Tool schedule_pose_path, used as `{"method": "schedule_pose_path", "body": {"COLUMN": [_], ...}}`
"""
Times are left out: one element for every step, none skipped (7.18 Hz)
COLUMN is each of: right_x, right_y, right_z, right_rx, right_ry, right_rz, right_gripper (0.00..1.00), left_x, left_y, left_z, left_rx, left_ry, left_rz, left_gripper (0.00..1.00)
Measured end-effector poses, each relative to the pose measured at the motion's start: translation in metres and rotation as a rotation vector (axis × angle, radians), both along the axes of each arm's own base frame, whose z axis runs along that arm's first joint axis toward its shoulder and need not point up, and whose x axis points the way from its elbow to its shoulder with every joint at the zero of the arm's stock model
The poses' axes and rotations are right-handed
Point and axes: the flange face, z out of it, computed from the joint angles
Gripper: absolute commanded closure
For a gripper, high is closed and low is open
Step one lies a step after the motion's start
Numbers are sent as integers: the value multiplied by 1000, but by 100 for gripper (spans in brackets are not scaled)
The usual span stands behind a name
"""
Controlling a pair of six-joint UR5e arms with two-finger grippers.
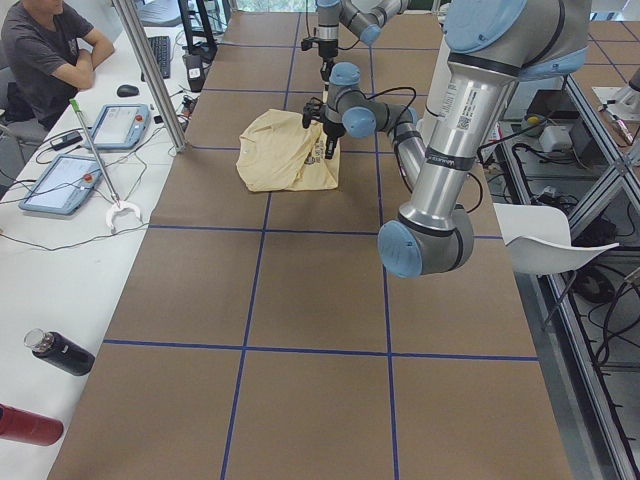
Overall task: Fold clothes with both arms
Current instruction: 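Lift the hem with both grippers and fold it toward the collar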
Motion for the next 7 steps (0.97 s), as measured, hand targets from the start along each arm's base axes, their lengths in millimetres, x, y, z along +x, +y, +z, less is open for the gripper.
{"method": "schedule_pose_path", "body": {"right_x": [9,15,19,20,19,20,22], "right_y": [-19,-34,-45,-57,-70,-85,-102], "right_z": [-5,-6,-9,-13,-16,-18,-16], "right_rx": [3,3,6,8,8,9,20], "right_ry": [-2,1,3,3,6,13,28], "right_rz": [35,60,77,92,106,121,131], "right_gripper": [100,100,100,100,100,100,100], "left_x": [-3,-15,-32,-49,-56,-53,-45], "left_y": [-18,-35,-52,-65,-75,-85,-96], "left_z": [-5,-11,-15,-16,-16,-15,-17], "left_rx": [4,14,27,35,33,26,20], "left_ry": [-3,0,2,3,1,-3,-7], "left_rz": [-24,-52,-77,-99,-115,-124,-129], "left_gripper": [100,100,100,100,100,100,100]}}
